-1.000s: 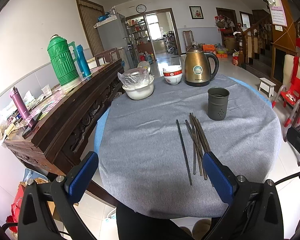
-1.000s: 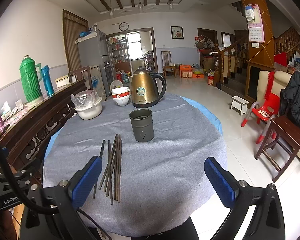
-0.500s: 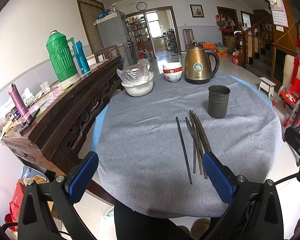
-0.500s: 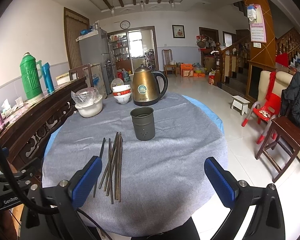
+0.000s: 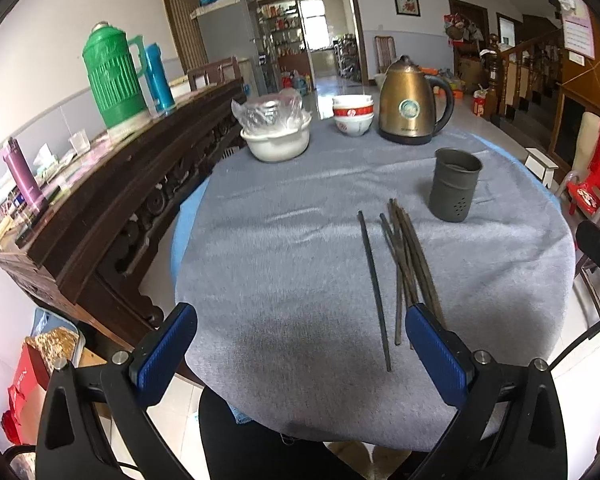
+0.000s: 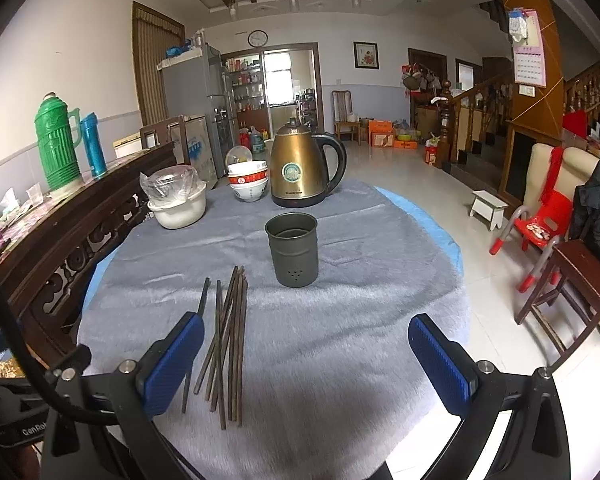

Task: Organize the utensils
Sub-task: 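Close the left tool on one dark stick while the right tool grasps another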

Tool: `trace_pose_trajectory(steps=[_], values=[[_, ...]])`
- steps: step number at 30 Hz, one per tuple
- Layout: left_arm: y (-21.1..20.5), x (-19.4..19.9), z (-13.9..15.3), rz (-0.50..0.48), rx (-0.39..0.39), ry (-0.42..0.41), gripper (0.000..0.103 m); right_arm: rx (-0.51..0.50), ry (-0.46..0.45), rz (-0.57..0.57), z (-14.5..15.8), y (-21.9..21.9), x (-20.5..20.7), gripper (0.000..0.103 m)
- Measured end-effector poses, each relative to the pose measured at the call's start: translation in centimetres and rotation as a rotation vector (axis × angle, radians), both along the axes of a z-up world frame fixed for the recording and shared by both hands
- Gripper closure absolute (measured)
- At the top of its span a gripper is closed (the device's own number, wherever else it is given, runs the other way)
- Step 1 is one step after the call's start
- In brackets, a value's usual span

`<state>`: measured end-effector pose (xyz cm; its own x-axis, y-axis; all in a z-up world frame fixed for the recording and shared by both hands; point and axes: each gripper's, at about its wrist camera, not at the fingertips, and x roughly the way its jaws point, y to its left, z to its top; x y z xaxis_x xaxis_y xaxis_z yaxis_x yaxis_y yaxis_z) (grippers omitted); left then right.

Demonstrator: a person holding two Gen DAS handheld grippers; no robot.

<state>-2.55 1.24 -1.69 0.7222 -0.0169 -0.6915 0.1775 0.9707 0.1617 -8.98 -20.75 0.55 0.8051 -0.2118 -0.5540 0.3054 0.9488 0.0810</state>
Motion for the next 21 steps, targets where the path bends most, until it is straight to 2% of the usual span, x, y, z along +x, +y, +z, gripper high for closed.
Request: trace_pose_trajectory(steps=[3, 5, 7, 10, 13, 15, 18, 21], values=[[0.2, 1.7, -0.7, 0.013, -0.011, 0.033, 0.000, 0.061, 0.029, 0.042, -0.8, -0.7, 2.1, 0.000], [0.4, 3.3, -1.4, 0.015, -0.025, 0.064, 0.000, 0.107, 0.042, 0.085, -1.4, -1.1, 3.5, 0.007], [0.8, 4.8, -2.1, 0.005, -0.056, 0.111, 0.000, 0.170, 0.084, 0.136, -2.4, -1.7, 5.5, 0.029], [1.6, 7.6, -3.7, 0.012, -0.106, 0.191, 0.000, 0.303, 0.156, 0.213, -4.6, -2.8, 8.9, 0.055], [1.9, 10.1, -5.5, 0.007, -0.155, 0.280, 0.000, 0.387, 0.218, 0.242, -7.6, -3.2, 12.5, 0.064], [1.7, 11.4, -6.4, 0.006, -0.159, 0.308, 0.001, 0.415, 0.261, 0.247, -9.4, -3.2, 14.4, 0.064], [0.8, 13.7, -7.8, -0.014, -0.186, 0.378, 0.010, 0.459, 0.325, 0.270, -11.4, -2.8, 16.9, 0.066], [-0.6, 15.9, -9.3, -0.039, -0.200, 0.435, 0.018, 0.520, 0.380, 0.285, -13.0, -2.7, 18.6, 0.072]])
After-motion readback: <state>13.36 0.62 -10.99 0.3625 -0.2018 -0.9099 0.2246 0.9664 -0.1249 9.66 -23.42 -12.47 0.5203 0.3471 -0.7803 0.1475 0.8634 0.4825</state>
